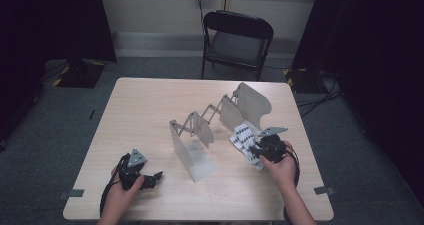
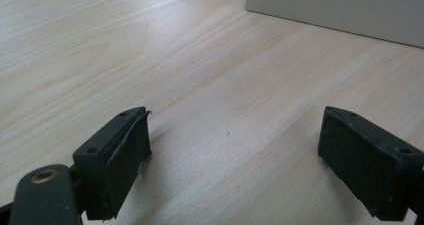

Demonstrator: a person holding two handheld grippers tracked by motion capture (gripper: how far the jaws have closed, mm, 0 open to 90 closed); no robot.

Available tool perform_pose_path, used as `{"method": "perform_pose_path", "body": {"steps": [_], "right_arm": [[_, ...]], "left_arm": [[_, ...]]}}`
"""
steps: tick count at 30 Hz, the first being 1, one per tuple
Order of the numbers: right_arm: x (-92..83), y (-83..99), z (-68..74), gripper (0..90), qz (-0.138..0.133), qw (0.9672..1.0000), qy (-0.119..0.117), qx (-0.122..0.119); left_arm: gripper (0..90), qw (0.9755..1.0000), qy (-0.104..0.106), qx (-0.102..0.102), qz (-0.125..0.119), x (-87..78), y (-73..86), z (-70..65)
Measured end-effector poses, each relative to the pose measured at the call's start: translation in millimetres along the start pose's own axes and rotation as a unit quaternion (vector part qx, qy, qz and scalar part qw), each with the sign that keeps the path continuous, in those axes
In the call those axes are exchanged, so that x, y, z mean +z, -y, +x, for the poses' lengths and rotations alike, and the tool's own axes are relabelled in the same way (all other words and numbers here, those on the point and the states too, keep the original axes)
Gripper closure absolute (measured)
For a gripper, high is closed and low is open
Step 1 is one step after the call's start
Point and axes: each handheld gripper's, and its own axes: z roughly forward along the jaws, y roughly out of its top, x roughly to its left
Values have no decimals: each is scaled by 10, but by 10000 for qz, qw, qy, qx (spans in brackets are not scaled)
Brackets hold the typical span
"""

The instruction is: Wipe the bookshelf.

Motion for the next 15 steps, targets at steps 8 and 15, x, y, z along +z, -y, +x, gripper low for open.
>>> {"method": "perform_pose_path", "body": {"steps": [8, 15], "right_arm": [[-68, -64, -17, 524, -240, 9993, 89, 257], [33, -241, -66, 466, -354, 9990, -41, 272]], "left_arm": [[129, 10000, -11, 15, 4, -1, -1, 3], [129, 10000, -9, 12, -1, 0, 0, 2]]}}
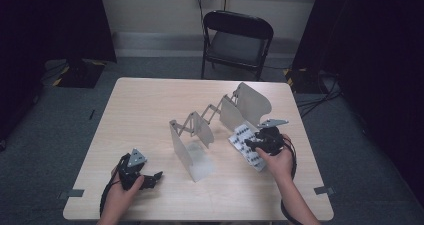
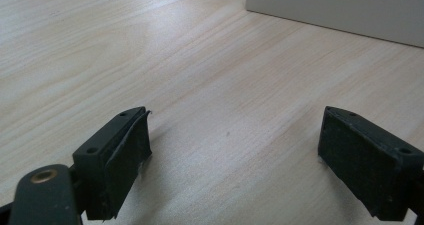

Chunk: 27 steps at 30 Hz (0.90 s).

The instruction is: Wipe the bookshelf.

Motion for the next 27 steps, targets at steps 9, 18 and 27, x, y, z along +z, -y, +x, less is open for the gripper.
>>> {"method": "perform_pose_path", "body": {"steps": [9, 18, 27], "right_arm": [[193, -45, -53, 486, 242, 9997, -55, -77], [272, 64, -4, 618, 344, 9991, -42, -261], [169, 160, 67, 713, 348, 9987, -187, -336]], "left_arm": [[129, 10000, 0, 0, 0, 0, 0, 0], [129, 10000, 2, -1, 0, 0, 0, 0], [129, 10000, 1, 0, 1, 0, 0, 0]]}}
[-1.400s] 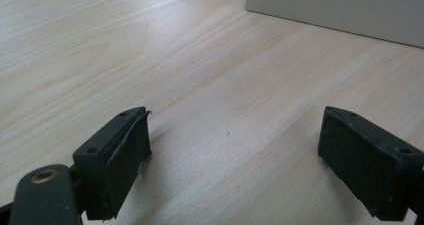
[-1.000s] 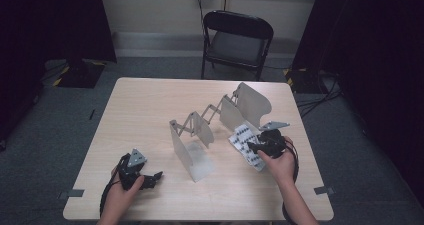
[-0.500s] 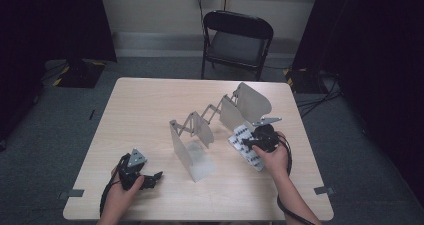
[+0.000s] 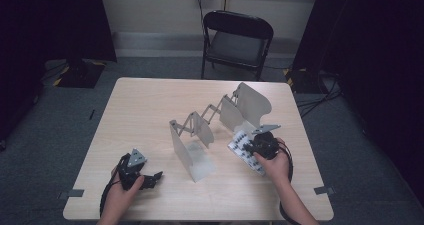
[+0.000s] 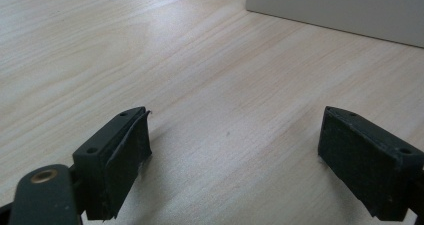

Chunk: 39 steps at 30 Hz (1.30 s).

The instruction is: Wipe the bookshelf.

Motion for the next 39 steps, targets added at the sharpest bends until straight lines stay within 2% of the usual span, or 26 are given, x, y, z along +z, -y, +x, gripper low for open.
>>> {"method": "perform_pose_path", "body": {"steps": [6, 17, 23, 27, 31, 39], "right_arm": [[-106, 91, 44, 715, 22, 10000, -80, -29], [-351, 376, 167, 707, -63, 9998, -175, -42], [-455, 430, 240, 669, 55, 9998, -96, -150], [-529, 388, 268, 578, -80, 9999, -49, -97], [-563, 278, 260, 536, -219, 9997, 16, -101], [-458, 26, 211, 527, -337, 9993, 72, -158]], "left_arm": [[129, 10000, -4, 0, -1, 0, 0, 0], [129, 10000, -4, -2, -2, 0, 0, 0], [129, 10000, -16, -23, -2, -1, 1, -4], [129, 10000, -17, -22, -1, -1, 1, -4], [129, 10000, -17, -22, -1, -1, 1, -4], [129, 10000, -6, -34, -1, -1, 2, -5]]}}
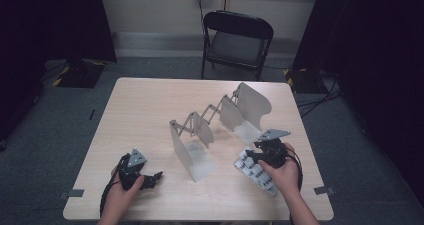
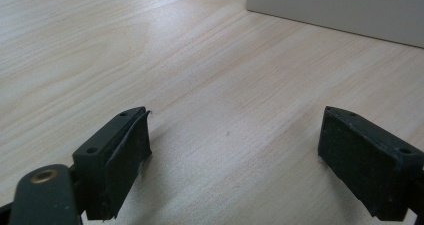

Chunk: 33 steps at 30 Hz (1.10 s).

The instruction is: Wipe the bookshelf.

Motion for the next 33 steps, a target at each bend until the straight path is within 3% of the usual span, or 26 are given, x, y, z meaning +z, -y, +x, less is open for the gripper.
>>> {"method": "perform_pose_path", "body": {"steps": [4, 9, 21, 26, 33], "right_arm": [[109, 5, -47, 563, 6, 9998, -54, 178], [197, 77, -51, 562, 97, 9997, -61, 197], [8, 306, 40, 543, 123, 9999, -4, 86], [-44, 191, 16, 513, 33, 9999, 55, 116], [49, -119, -45, 516, -137, 9998, 117, 113]], "left_arm": [[129, 10000, 2, -6, -3, 1, 0, -1], [129, 10000, 2, -7, -3, 0, 0, -1], [129, 10000, 0, -3, -2, 0, 0, -1], [129, 10000, -8, 8, -1, 0, 0, 1], [129, 10000, -7, 8, 0, -1, 0, 1]]}}
